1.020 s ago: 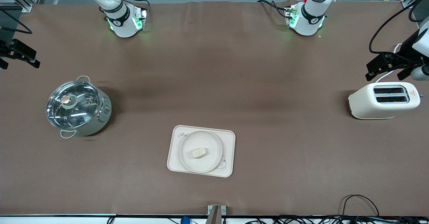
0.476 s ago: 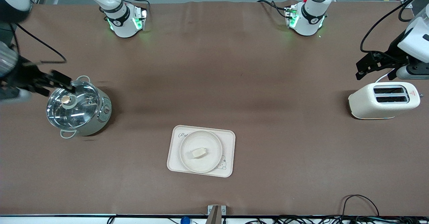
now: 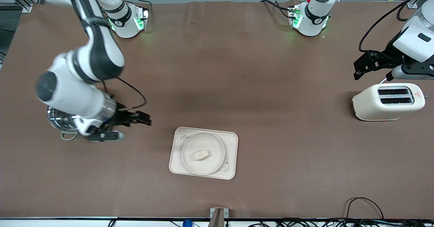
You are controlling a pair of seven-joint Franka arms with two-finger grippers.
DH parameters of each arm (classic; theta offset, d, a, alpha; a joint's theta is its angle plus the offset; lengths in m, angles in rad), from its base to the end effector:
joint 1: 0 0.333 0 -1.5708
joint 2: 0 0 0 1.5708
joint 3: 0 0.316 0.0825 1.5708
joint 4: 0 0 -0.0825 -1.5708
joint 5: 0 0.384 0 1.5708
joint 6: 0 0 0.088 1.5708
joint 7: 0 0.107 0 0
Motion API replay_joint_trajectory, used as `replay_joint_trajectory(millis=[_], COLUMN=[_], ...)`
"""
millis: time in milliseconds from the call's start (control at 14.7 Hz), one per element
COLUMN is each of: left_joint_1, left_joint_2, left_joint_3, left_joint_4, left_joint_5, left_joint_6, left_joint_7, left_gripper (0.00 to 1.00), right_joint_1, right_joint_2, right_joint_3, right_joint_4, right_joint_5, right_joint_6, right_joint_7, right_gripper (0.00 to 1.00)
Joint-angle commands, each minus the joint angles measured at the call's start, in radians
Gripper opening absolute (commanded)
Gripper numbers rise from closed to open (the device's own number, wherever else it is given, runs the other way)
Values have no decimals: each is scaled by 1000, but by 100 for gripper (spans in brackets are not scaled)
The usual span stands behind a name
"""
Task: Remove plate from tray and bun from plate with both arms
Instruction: 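Reach the right gripper down and grasp the white plate rim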
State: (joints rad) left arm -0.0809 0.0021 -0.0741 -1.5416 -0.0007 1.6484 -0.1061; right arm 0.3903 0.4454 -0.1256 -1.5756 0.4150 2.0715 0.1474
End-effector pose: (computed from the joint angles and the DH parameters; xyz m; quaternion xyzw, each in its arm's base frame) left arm 0.5567 -0.0870 0.6445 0.9983 -0.0244 0.0518 0.0072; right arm 0.6545 0.2110 0.3922 -0.9868 0.0295 0.0049 0.1594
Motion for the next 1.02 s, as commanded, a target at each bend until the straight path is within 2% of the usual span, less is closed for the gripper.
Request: replay_joint_trajectory(millis=[0, 204, 408, 544, 680, 952], left_joint_1=[3, 7, 4, 4, 6, 6], left_joint_2=[7, 7, 7, 7, 7, 7], left_joint_3=[-3, -3, -3, -3, -3, -3], left_joint_4=[21, 21, 21, 21, 21, 21], left_joint_5=[7, 8, 7, 7, 7, 8], left_joint_6=[-16, -16, -16, -16, -16, -16], left_joint_7=[0, 0, 0, 0, 0, 0], left_gripper=[100, 100, 100, 100, 100, 100], right_joint_1=[54, 75, 75, 73, 73, 73], right_joint_2=[151, 306, 432, 482, 530, 590], right_joint_3=[-9, -5, 9, 12, 14, 34], right_joint_4=[87, 182, 314, 356, 384, 410], right_joint_5=[68, 79, 82, 81, 82, 82], right_joint_6=[100, 241, 268, 272, 336, 403], right_joint_7=[24, 41, 73, 80, 78, 81], right_gripper=[100, 100, 100, 100, 99, 89])
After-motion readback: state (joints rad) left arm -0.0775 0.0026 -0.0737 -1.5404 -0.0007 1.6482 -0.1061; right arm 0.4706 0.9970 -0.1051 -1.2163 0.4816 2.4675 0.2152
